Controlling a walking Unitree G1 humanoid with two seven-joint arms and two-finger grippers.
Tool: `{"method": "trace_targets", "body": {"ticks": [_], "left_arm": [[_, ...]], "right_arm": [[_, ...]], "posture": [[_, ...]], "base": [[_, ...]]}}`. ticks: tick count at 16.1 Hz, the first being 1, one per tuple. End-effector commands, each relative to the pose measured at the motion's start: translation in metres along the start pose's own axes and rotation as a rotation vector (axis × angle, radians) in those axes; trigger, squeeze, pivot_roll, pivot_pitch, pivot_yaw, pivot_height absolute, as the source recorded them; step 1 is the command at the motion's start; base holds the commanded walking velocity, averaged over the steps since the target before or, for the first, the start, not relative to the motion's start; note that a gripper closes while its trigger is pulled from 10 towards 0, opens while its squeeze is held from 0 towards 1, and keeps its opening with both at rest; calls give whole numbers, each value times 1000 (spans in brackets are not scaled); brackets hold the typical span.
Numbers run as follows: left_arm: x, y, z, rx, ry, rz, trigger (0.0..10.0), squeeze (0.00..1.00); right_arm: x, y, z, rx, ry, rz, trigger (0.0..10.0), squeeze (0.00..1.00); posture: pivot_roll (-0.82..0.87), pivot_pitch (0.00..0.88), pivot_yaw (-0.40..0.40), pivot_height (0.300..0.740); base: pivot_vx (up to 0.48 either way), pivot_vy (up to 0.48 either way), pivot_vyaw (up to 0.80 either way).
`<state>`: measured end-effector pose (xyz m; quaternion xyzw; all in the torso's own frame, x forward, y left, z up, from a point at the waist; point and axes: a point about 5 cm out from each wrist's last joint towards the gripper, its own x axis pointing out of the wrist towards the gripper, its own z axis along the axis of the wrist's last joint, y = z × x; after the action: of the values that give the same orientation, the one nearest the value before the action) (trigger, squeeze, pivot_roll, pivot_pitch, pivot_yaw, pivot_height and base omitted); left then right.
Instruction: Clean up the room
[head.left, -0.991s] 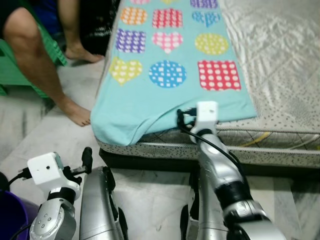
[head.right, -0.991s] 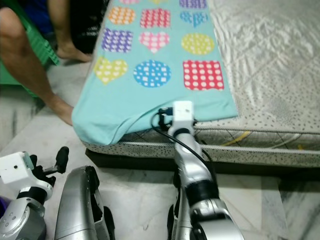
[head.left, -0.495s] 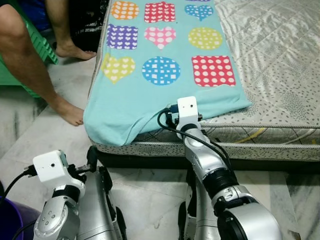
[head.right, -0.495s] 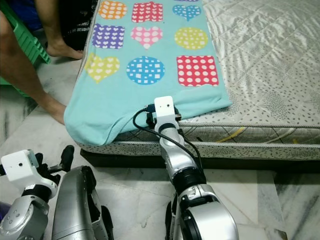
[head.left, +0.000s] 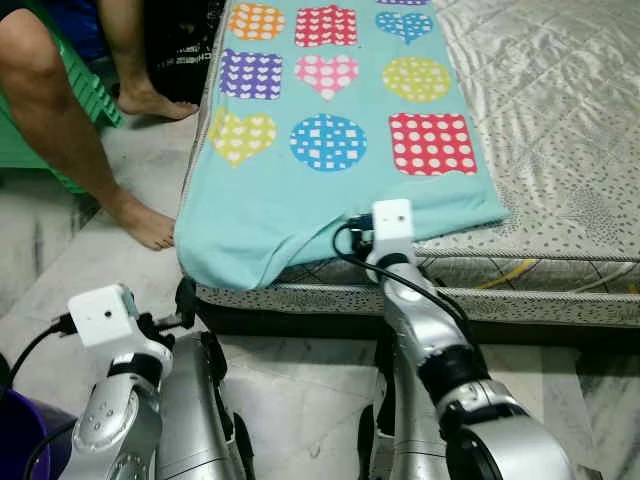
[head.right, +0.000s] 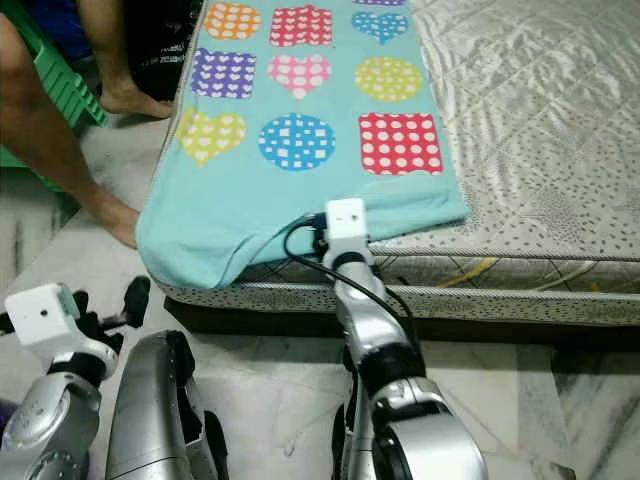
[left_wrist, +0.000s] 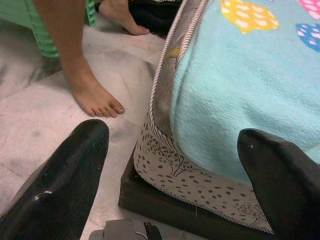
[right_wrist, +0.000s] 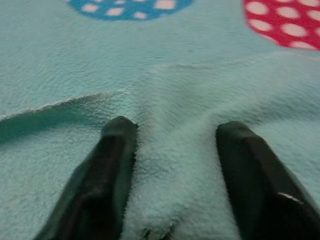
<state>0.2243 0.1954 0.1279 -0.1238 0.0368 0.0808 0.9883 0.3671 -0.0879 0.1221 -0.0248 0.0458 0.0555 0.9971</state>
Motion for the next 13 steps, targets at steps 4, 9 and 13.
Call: {"method": "trace_targets", "body": {"ticks": [4,9,13], "left_arm": [[1,9,-4,16,13,31,10000,0],[2,10,-3,18,4,26,10000,0],[6,10,-6,16,17,6,10000,0]], "right_arm": [[-13,-21,-23,90,87,-58,0,0],[-32,-39,-34,117,118,-39,0,0],[-56,-43,-45,123,195,42,4784,0]], "posture": [[27,213,-24,472],[19,192,-15,472],[10,171,-2,472]], "base": [[0,0,0],[0,0,0],[0,0,0]]}}
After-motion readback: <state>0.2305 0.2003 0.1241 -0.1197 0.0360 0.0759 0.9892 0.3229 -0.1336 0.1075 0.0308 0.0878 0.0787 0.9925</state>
